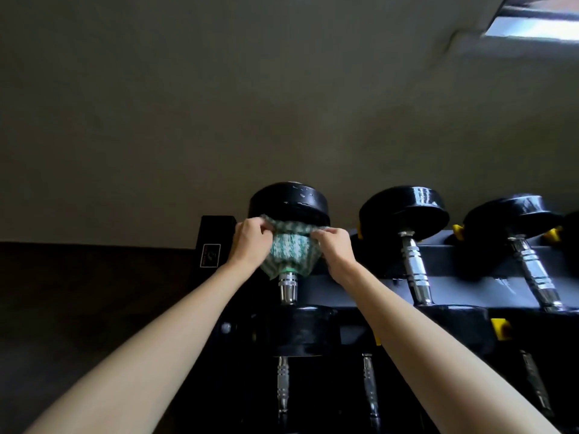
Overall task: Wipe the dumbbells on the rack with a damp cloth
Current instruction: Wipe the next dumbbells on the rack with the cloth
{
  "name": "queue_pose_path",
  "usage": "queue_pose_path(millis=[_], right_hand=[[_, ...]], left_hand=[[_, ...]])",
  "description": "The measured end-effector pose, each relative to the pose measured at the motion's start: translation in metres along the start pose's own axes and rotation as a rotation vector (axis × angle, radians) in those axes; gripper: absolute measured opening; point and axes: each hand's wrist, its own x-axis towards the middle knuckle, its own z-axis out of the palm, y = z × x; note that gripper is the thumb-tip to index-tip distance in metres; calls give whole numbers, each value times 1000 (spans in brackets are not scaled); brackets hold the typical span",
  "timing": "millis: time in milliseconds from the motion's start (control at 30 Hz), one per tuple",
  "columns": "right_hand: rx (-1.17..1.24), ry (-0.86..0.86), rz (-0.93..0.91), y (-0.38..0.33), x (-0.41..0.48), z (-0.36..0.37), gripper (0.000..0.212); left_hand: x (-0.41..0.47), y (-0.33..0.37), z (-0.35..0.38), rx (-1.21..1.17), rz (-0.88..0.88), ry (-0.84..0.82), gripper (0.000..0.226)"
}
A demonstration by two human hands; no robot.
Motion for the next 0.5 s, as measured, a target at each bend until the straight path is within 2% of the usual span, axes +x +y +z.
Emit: queue_pose_path(millis=[67,133,300,500], right_hand=[[76,-42,58,3,-1,6,30],[76,-100,117,1,-3,12,18],[-33,-197,160,-1,-4,17,19],[-162,-298,148,14,-10,7,17]], left_hand=[[2,-2,3,-14,-43,-23,19],[4,0,7,-32,-85,-52,30],[13,-6,26,-36,-247,-179,48],[4,-21,29,14,-100,-178,32]])
